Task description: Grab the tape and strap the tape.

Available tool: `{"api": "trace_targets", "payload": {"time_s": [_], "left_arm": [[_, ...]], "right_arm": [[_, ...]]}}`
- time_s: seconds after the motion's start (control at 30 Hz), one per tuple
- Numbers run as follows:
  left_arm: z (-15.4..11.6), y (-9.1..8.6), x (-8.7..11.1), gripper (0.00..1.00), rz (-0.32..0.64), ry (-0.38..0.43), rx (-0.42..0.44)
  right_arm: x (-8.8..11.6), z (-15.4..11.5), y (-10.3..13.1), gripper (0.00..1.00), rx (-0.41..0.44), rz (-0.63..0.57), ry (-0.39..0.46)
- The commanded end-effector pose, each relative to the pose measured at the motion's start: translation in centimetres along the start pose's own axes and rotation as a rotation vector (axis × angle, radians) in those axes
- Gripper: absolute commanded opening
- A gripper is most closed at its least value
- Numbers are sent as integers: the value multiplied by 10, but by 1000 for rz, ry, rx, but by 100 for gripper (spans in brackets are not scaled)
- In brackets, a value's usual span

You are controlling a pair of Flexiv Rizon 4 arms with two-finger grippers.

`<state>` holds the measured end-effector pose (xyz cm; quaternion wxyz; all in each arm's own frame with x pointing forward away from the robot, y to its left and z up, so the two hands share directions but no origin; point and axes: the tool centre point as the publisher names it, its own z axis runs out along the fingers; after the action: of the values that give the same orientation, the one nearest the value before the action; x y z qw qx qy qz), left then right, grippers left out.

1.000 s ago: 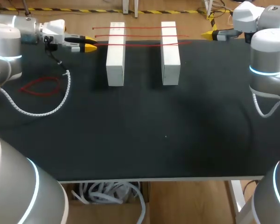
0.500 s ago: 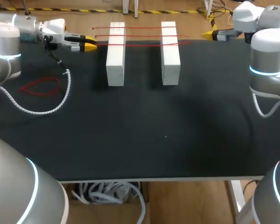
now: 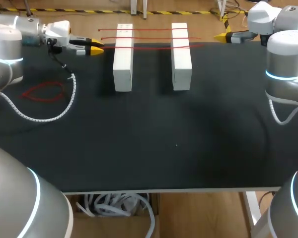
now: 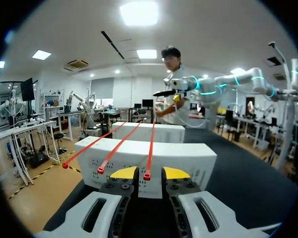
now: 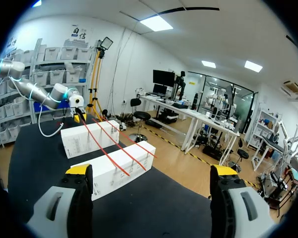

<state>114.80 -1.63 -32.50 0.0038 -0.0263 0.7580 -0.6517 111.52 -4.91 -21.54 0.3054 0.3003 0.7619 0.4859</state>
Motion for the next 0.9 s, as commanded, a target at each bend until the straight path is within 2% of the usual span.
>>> {"api": "trace_targets", "payload": {"time_s": [0.03,0.9], "left_arm": [[1,3,-5,20,-1,15,5],[-2,5,-4,19,-8,11,-1]], "right_arm": [[0,0,0,100,0,0,0],[0,0,0,100,0,0,0]]}}
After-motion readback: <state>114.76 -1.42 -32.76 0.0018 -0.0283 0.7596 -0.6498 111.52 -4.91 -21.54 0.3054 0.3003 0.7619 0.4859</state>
